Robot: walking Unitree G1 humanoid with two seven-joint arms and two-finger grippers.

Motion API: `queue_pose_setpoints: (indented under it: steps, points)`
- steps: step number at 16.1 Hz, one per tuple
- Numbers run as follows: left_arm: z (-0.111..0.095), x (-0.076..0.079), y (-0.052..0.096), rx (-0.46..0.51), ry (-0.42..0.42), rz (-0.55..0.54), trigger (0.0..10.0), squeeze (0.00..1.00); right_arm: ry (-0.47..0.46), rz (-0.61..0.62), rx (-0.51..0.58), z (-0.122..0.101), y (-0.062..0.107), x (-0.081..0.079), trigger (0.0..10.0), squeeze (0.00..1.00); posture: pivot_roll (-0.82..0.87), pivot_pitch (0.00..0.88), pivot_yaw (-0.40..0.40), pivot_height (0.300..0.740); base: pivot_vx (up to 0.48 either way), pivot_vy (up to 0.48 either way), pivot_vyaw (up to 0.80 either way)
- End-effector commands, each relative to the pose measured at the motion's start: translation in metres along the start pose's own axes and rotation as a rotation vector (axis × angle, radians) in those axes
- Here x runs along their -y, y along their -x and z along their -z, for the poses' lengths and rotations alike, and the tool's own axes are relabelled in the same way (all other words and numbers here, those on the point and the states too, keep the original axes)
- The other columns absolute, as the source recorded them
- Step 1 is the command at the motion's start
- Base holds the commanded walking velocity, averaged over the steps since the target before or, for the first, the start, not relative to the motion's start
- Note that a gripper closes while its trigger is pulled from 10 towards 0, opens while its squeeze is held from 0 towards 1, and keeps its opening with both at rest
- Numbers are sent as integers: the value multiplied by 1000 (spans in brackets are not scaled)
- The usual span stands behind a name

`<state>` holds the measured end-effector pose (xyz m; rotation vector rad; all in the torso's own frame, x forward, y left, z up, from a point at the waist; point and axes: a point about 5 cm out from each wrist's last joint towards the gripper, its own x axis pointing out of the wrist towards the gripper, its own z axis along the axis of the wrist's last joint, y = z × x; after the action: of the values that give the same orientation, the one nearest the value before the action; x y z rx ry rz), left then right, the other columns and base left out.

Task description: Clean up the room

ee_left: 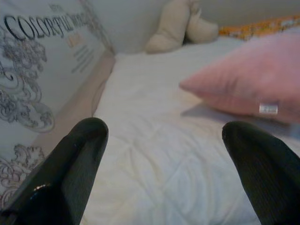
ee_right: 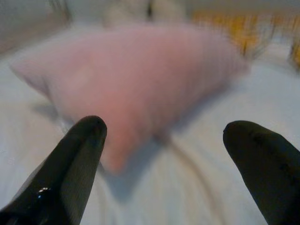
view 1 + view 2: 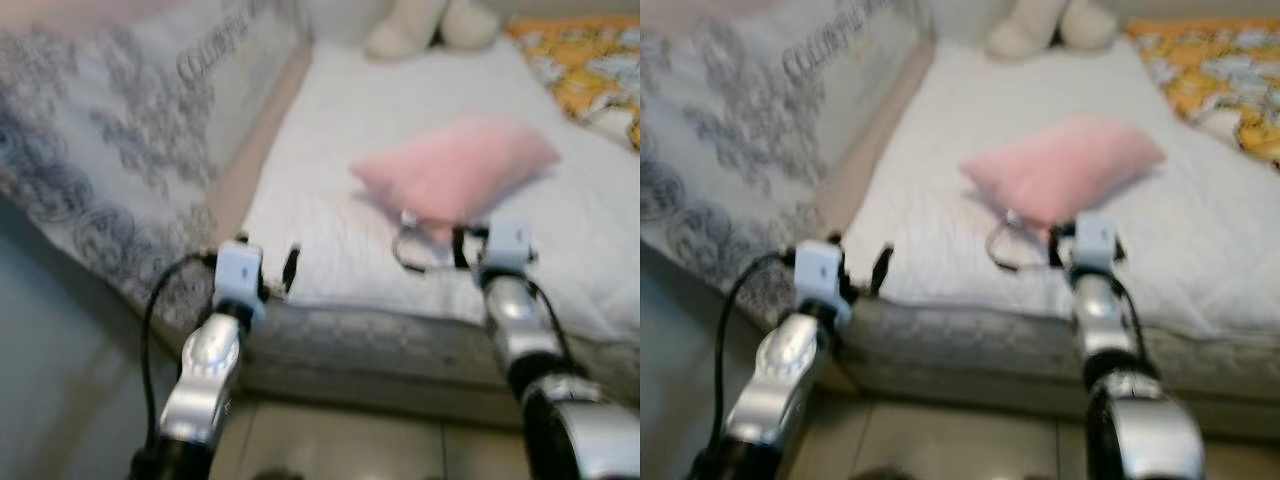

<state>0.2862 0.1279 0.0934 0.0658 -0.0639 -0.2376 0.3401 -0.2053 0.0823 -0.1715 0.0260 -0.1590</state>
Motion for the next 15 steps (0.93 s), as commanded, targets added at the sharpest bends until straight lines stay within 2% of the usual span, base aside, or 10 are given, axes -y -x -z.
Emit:
queue_pose_setpoints:
  steps: [1,2,3,5,6,7,8,11,13,15]
  points:
    - [-3,-6,2,9,-23,-12,10000,0,22,-43,120,-13,8,-20,10000,0,-91,0,124,740,0,0,0]
    - [-1,-6,4,3,-29,-5,10000,0,35,-80,218,-20,27,-30,10000,0,-101,0,120,740,0,0,0]
    - [0,-5,5,-2,-37,3,10000,0,16,-68,219,-20,39,-25,10000,0,-99,0,115,740,0,0,0]
    - [0,-1,7,-11,-60,17,10000,0,-14,-33,178,-15,51,-8,10000,0,-97,0,110,740,0,0,0]
    - [-1,-1,7,-7,-59,18,10000,0,-15,-45,183,-16,56,-8,10000,0,-96,0,109,740,0,0,0]
    - [-10,2,7,25,-41,29,10000,0,-28,-79,174,-19,74,-11,10000,0,-96,0,101,740,0,0,0]
    - [-10,2,8,28,-39,31,10000,0,-29,-81,171,-20,76,-11,10000,0,-96,0,101,740,0,0,0]
    - [-17,-5,5,54,-27,-61,10000,0,-44,-68,147,-21,78,-11,10000,0,-100,0,106,740,333,-342,0]
    - [-20,-10,18,18,-37,-82,10000,0,-48,-131,124,-27,96,-6,10000,0,-112,0,113,740,382,-287,0]
    - [-24,-10,33,-22,-20,-30,10000,0,-9,-170,81,-25,116,5,10000,0,-115,0,112,740,388,-276,0]
